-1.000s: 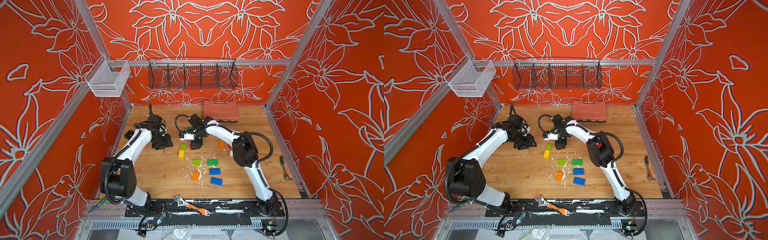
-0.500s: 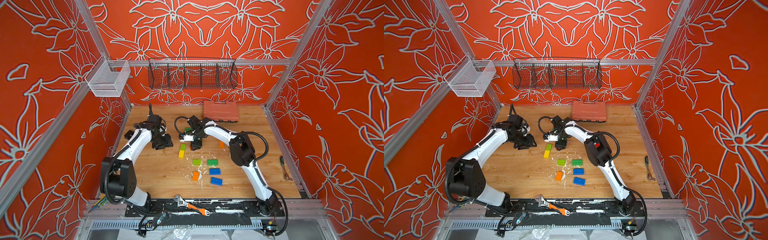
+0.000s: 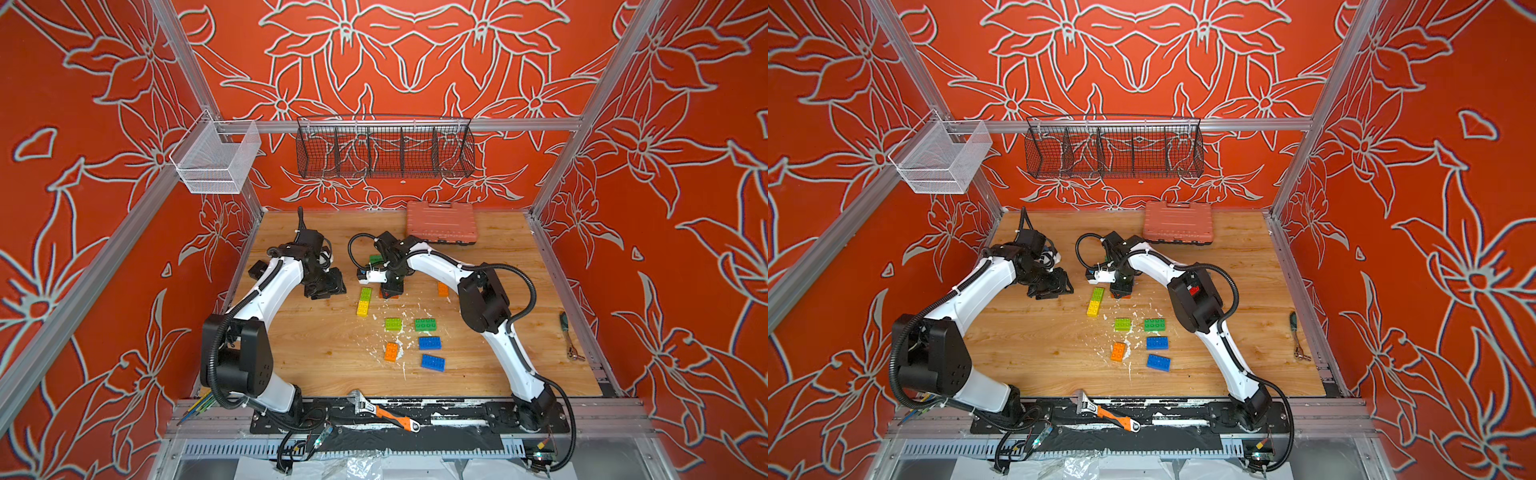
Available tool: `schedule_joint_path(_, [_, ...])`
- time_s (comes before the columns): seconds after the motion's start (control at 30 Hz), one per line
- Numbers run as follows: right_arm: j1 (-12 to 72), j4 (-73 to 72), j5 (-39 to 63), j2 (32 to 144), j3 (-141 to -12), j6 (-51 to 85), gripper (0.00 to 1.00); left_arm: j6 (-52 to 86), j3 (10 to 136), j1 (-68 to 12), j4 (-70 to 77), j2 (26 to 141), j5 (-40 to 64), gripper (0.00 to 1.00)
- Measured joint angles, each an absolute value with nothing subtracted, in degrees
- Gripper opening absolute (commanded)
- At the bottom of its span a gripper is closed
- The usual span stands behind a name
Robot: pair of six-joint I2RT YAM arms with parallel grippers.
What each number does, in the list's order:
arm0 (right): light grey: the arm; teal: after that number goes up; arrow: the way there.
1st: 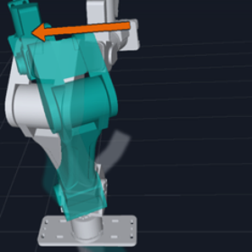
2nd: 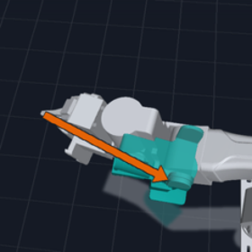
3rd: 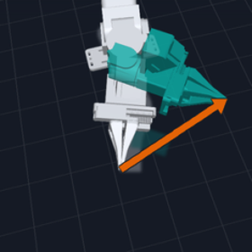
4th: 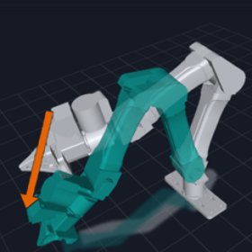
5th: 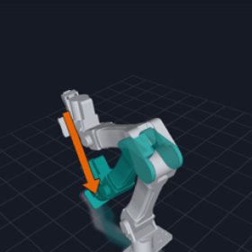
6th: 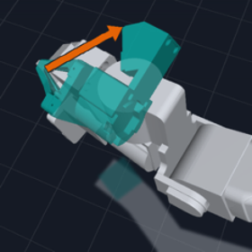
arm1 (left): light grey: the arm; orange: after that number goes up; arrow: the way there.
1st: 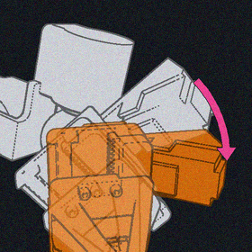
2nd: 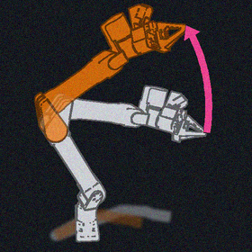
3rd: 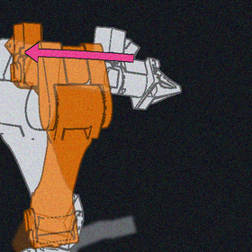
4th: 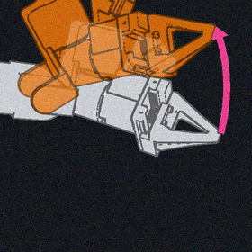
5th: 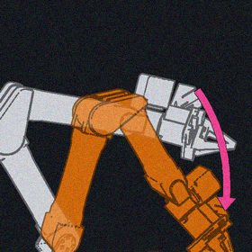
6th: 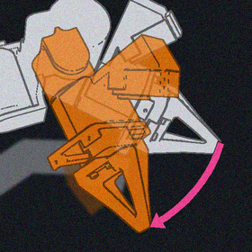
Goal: Assemble a rectangle with lego
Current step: Pick up the lego brick from the center of the board, then assemble the lego brick with the lego brick.
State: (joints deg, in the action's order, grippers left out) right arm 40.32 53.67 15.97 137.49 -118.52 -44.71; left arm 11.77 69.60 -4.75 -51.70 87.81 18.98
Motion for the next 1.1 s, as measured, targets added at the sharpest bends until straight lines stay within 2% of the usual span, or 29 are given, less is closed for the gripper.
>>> schedule_joint_path(0.2, [40.4,53.7,15.8,137.5,-118.5,-44.8,0.15,11.8,69.6,-4.8,-51.7,87.8,19.2,0.53])
schedule_joint_path(0.6, [40.8,53.5,15.9,134.5,-117.0,-44.6,0.14,15.7,65.8,-4.0,-50.3,86.6,19.6,0.52])
schedule_joint_path(0.83, [42.0,53.8,17.9,130.0,-117.4,-41.7,0.13,19.8,62.9,3.2,-48.9,85.2,20.1,0.51])
schedule_joint_path(1.1, [45.3,56.9,18.5,131.2,-123.0,-37.1,0.11,21.0,62.2,9.1,-49.1,79.5,18.9,0.51])
